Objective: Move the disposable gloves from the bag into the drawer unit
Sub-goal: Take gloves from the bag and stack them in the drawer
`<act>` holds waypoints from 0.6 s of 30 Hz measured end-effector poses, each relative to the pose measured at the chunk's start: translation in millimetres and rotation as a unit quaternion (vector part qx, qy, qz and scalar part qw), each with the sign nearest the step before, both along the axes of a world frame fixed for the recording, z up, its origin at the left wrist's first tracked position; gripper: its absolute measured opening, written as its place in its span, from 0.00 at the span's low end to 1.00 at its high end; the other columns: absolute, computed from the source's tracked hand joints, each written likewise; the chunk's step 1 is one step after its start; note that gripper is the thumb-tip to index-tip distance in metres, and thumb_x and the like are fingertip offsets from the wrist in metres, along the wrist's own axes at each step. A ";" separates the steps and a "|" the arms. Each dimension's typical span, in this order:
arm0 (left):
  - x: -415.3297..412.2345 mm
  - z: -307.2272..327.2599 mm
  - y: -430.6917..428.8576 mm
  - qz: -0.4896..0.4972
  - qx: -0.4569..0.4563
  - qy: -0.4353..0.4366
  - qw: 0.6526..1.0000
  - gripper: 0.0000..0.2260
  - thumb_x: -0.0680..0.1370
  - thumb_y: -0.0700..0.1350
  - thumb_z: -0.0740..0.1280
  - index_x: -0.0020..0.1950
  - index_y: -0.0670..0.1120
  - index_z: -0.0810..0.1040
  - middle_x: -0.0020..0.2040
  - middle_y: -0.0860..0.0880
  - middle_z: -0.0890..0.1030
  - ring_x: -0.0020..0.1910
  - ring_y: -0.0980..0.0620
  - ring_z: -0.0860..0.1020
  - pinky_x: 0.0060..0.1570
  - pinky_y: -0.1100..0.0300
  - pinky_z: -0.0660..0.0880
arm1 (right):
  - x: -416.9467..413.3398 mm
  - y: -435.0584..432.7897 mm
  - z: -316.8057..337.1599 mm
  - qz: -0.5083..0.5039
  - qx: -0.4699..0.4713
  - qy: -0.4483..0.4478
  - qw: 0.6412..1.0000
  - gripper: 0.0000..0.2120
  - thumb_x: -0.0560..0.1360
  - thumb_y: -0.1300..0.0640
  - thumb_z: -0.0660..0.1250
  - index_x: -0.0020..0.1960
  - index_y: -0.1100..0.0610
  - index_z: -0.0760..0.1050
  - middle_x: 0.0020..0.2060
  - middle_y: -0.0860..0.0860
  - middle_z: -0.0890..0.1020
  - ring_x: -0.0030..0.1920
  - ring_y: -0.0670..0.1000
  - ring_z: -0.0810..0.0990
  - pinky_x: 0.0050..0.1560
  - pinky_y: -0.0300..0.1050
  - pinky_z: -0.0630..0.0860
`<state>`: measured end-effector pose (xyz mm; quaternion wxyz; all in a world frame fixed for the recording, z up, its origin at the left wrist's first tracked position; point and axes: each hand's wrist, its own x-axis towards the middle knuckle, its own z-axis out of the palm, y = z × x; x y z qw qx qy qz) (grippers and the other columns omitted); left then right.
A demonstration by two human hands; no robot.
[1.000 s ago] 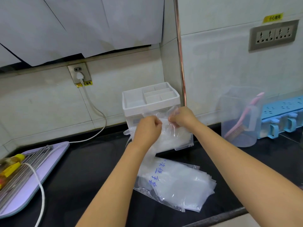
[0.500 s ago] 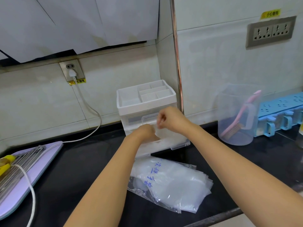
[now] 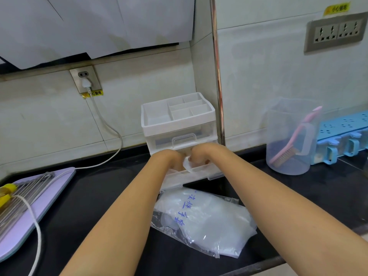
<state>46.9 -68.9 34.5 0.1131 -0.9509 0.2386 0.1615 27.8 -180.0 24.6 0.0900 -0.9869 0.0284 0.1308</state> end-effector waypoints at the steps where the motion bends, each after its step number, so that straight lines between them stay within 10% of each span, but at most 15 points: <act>1: 0.5 0.3 0.2 0.008 0.012 -0.003 1.000 0.25 0.80 0.41 0.59 0.77 0.48 0.58 0.74 0.46 0.65 0.70 0.44 0.66 0.64 0.53 0.66 | 0.4 3.9 -0.2 -0.015 -0.014 0.003 1.000 0.21 0.82 0.51 0.55 0.73 0.57 0.63 0.70 0.55 0.69 0.67 0.57 0.70 0.61 0.48 0.69; 9: 1.8 -1.6 6.5 0.010 0.042 -0.015 0.999 0.23 0.81 0.48 0.61 0.74 0.45 0.60 0.72 0.46 0.66 0.67 0.44 0.68 0.63 0.53 0.67 | 0.9 3.8 -5.3 -0.107 -0.091 0.028 0.990 0.41 0.73 0.28 0.55 0.74 0.56 0.61 0.71 0.55 0.67 0.69 0.59 0.69 0.65 0.52 0.70; 18: -15.3 22.4 13.2 -0.007 0.137 -0.038 0.990 0.29 0.78 0.43 0.62 0.77 0.55 0.57 0.75 0.49 0.62 0.70 0.45 0.66 0.64 0.53 0.68 | -14.8 1.9 19.5 -0.005 -0.179 0.070 0.981 0.17 0.80 0.59 0.58 0.68 0.59 0.70 0.63 0.55 0.72 0.51 0.54 0.70 0.48 0.43 0.69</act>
